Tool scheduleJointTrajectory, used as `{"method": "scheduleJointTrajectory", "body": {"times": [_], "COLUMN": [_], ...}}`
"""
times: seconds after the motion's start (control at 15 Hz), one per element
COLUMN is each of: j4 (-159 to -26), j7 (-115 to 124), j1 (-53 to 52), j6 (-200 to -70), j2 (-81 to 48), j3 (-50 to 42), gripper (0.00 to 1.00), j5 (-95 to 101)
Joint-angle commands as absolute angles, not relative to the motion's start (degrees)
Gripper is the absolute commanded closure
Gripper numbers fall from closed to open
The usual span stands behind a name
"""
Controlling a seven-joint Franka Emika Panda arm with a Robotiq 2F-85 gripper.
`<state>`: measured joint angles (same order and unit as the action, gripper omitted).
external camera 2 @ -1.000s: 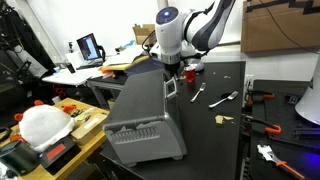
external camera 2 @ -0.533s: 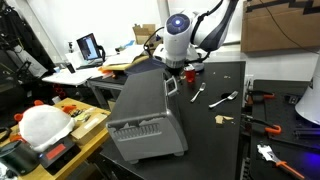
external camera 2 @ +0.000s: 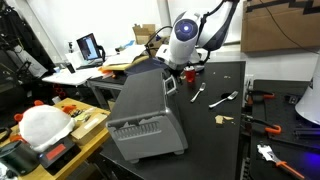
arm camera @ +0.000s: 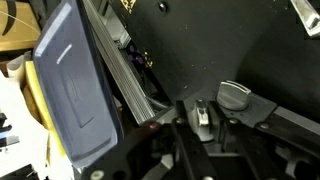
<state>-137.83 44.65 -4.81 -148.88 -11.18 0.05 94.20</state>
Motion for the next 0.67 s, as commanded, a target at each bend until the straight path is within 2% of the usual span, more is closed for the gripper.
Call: {"method": "scheduleJointTrajectory", "body": {"times": [0.0, 0.33, 0.6], "j4": [-137.8, -136.2, -133.1], "j7": [43.5, 28.8, 13.9], "j1": [-3.7, 2.5, 5.2], "j6": [-147.4, -150.7, -150.0], "j2": [-9.1, -6.2, -5.0], "j3": [-1.3, -1.9, -3.3], "gripper": [0.39, 0.02, 0.00], "j5": [93.6, 80.1, 64.3]}}
